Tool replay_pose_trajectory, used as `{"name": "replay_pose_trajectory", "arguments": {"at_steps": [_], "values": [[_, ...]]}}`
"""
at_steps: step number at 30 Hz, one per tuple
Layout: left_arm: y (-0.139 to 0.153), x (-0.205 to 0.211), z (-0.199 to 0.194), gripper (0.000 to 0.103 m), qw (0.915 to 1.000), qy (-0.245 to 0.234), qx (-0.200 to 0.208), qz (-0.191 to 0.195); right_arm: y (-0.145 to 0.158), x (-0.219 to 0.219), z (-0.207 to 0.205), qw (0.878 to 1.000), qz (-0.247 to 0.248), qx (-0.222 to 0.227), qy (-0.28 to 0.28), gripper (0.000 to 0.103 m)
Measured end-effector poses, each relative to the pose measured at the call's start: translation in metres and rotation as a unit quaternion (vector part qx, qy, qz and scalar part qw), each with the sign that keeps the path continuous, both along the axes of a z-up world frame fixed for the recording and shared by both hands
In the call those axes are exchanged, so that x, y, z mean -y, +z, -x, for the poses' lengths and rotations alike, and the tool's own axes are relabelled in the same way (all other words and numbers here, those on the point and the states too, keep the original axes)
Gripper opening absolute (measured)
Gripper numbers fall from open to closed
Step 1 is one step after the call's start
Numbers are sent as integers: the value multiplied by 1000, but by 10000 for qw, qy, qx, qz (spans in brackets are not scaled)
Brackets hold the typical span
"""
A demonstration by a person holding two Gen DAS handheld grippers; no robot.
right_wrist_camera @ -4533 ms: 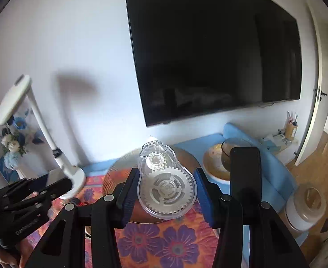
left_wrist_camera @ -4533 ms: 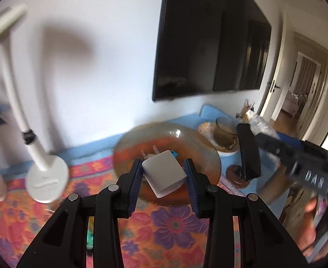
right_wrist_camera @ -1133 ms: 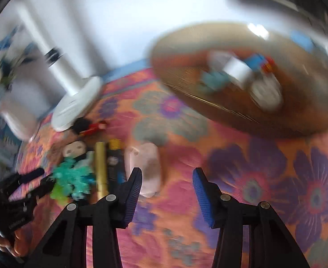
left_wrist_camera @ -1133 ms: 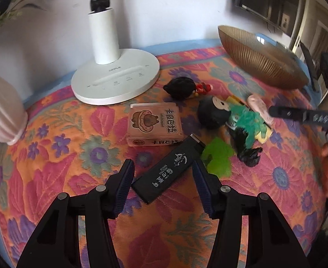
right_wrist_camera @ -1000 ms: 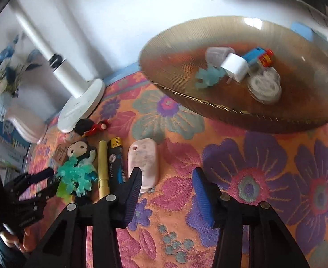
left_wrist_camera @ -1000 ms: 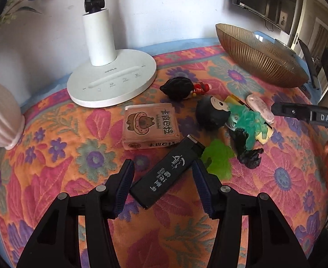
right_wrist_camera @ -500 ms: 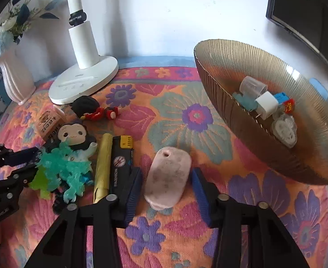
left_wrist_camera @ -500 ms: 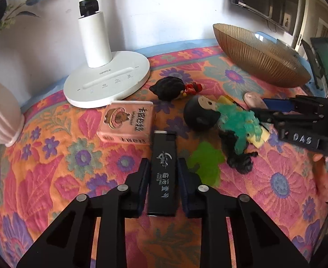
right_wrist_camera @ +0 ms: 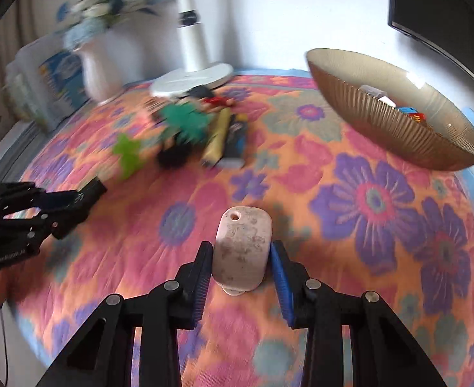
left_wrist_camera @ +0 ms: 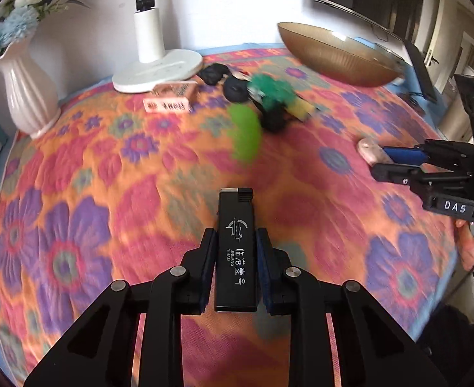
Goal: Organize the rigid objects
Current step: 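Carry the USB stick and eraser to the amber bowl and open both tools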
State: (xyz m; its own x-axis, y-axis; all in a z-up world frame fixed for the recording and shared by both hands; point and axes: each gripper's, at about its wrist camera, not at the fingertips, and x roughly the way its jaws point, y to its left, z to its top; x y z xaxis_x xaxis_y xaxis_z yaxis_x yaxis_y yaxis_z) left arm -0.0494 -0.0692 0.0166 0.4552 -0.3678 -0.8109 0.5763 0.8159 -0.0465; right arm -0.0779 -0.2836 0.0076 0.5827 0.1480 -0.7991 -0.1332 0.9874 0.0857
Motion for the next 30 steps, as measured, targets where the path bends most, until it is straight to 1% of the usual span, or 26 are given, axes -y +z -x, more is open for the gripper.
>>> {"name": "replay_pose_trajectory", "arguments": {"at_steps": [2, 4, 5, 6, 7, 9, 10, 12, 13, 14, 15, 16, 17, 18, 20, 23, 24, 26, 28, 30], "values": [[0, -1, 12, 22, 10000, -47, 2, -30, 1, -7, 15, 9997, 63, 30, 226, 36], [-1, -2, 15, 24, 10000, 33, 19, -40, 1, -15, 27, 9994, 114, 45, 331, 36], [-1, -3, 13, 28, 9999, 107, -39, 36, 0, -17, 30, 9995, 145, 52, 282, 36], [-2, -4, 10, 32, 9997, 184, -102, 124, 0, -18, 31, 9997, 123, 32, 225, 40], [-1, -4, 9, 35, 9994, 266, -129, 165, 1, -17, 28, 9999, -37, -35, 147, 46], [-2, -1, 10, 35, 9991, 385, -107, 140, 2, -14, 27, 9997, -239, -91, 39, 48], [-2, 2, 13, 35, 9991, 419, -49, 87, 1, -15, 25, 9996, -255, -133, -84, 48], [-3, 6, 16, 35, 9990, 453, 29, -7, 2, -18, 27, 9995, -176, -121, -215, 49], [-3, 7, 18, 34, 9989, 467, 24, 14, 1, -22, 27, 9994, -89, -120, -323, 49], [-2, 7, 18, 34, 9988, 477, -6, 71, 1, -24, 25, 9993, -10, -106, -350, 49], [-2, 8, 20, 34, 9986, 524, 12, 87, 1, -28, 26, 9993, 100, -81, -358, 46], [-2, 8, 21, 31, 9984, 550, 62, 55, 1, -33, 27, 9992, 204, -30, -356, 41], [-2, 10, 24, 21, 9983, 563, 153, -8, 2, -35, 29, 9992, 227, 22, -329, 38], [-1, 12, 27, 21, 9983, 540, 194, -36, 2, -36, 31, 9993, 213, 45, -296, 34], [2, 19, 31, 21, 9985, 487, 226, -40, 5, -40, 35, 9999, -26, 74, -109, 34], [14, 28, 37, 21, 9986, 399, 329, 134, 12, -42, 36, 9973, -698, 41, 229, 34], [20, 31, 38, 21, 9983, 393, 389, 178, 17, -41, 35, 9963, -826, 26, 236, 34], [40, 37, 37, 21, 9972, 352, 524, 395, 30, -34, 34, 9939, -1073, 124, 229, 34], [59, 45, 34, 21, 9961, 242, 607, 595, 47, -25, 35, 9918, -1227, 302, 175, 34], [83, 57, 29, 21, 9943, 127, 764, 739, 71, -12, 36, 9922, -1110, 570, 23, 34]]}}
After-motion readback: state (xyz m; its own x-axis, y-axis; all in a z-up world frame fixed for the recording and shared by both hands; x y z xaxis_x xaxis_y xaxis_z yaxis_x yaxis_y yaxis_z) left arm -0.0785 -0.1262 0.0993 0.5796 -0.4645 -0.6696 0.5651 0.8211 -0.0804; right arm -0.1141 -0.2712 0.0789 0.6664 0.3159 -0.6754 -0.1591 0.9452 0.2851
